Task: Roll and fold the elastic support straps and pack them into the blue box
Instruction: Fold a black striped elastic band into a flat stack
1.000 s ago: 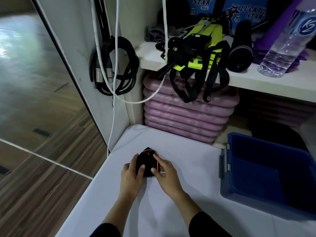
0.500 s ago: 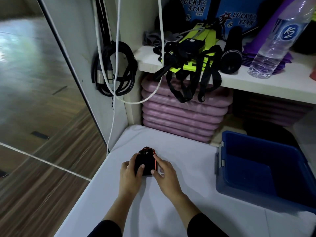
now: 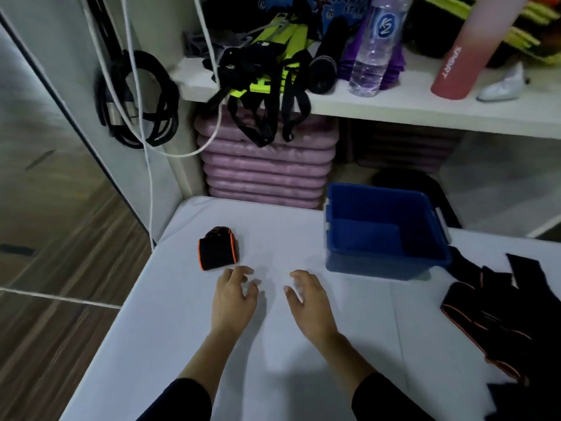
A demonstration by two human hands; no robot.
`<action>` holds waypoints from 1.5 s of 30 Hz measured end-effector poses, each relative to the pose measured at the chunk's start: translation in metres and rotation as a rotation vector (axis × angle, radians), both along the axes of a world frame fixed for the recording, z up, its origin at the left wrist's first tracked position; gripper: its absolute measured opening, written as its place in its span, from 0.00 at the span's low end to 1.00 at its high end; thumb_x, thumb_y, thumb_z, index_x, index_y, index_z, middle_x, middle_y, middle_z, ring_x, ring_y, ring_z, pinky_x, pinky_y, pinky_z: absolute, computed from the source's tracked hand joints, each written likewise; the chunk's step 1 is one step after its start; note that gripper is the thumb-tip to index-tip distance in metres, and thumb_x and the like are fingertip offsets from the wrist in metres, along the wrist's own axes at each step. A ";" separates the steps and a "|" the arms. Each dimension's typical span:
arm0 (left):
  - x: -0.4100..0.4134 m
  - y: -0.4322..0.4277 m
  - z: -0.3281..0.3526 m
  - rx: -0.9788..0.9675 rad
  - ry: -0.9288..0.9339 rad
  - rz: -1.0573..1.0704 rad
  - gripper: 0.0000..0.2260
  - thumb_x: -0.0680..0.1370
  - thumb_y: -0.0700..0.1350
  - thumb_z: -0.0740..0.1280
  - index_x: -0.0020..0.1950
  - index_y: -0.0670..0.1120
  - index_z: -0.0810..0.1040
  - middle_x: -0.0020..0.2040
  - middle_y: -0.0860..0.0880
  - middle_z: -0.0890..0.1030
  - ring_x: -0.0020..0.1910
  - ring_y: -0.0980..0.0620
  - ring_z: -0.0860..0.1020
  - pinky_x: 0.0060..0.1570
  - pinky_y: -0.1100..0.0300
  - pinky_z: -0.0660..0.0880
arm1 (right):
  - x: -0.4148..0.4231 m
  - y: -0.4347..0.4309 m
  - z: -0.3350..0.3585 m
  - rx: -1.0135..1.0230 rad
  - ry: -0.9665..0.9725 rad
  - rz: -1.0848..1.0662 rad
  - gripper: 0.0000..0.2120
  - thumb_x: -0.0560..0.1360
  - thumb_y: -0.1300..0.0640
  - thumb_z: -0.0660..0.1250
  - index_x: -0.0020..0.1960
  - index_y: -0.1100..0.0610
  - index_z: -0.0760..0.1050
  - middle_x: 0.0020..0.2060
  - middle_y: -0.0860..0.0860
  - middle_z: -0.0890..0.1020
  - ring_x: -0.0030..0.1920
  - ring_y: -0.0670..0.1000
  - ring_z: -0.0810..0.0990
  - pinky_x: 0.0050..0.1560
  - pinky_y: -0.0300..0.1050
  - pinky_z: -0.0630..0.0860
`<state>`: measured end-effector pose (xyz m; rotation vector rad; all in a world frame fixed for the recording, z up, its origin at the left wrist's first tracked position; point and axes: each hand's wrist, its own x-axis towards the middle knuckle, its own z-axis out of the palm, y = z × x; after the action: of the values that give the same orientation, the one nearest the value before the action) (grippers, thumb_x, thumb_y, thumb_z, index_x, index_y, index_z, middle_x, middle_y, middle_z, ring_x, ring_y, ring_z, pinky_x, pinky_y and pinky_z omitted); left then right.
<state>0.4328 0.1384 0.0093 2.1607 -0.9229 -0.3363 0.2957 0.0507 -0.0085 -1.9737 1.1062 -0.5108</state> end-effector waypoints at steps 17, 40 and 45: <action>-0.280 -0.075 -0.018 0.096 0.264 -0.661 0.10 0.73 0.39 0.64 0.45 0.53 0.80 0.45 0.57 0.81 0.34 0.60 0.75 0.40 0.69 0.72 | -0.317 0.001 -0.003 -0.066 0.164 -0.573 0.16 0.75 0.52 0.59 0.58 0.58 0.76 0.53 0.52 0.79 0.55 0.51 0.77 0.56 0.40 0.71; -0.434 -0.095 -0.024 0.263 0.336 -0.537 0.11 0.69 0.36 0.73 0.43 0.49 0.76 0.39 0.50 0.77 0.38 0.57 0.74 0.36 0.77 0.69 | -0.494 -0.037 -0.017 -0.240 -0.026 -0.625 0.09 0.73 0.64 0.68 0.52 0.55 0.76 0.39 0.46 0.75 0.39 0.47 0.75 0.40 0.40 0.74; -0.432 -0.104 -0.007 0.157 0.504 -0.485 0.06 0.71 0.37 0.71 0.41 0.48 0.79 0.34 0.52 0.76 0.36 0.55 0.75 0.36 0.72 0.72 | -0.493 -0.041 -0.012 -0.166 -0.138 -0.655 0.08 0.75 0.63 0.66 0.52 0.53 0.76 0.40 0.47 0.76 0.37 0.46 0.75 0.40 0.37 0.74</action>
<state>0.0006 0.0343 0.0020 1.8215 -1.1318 -1.1635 -0.1978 0.0094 -0.0209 -1.6445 1.6610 -1.0912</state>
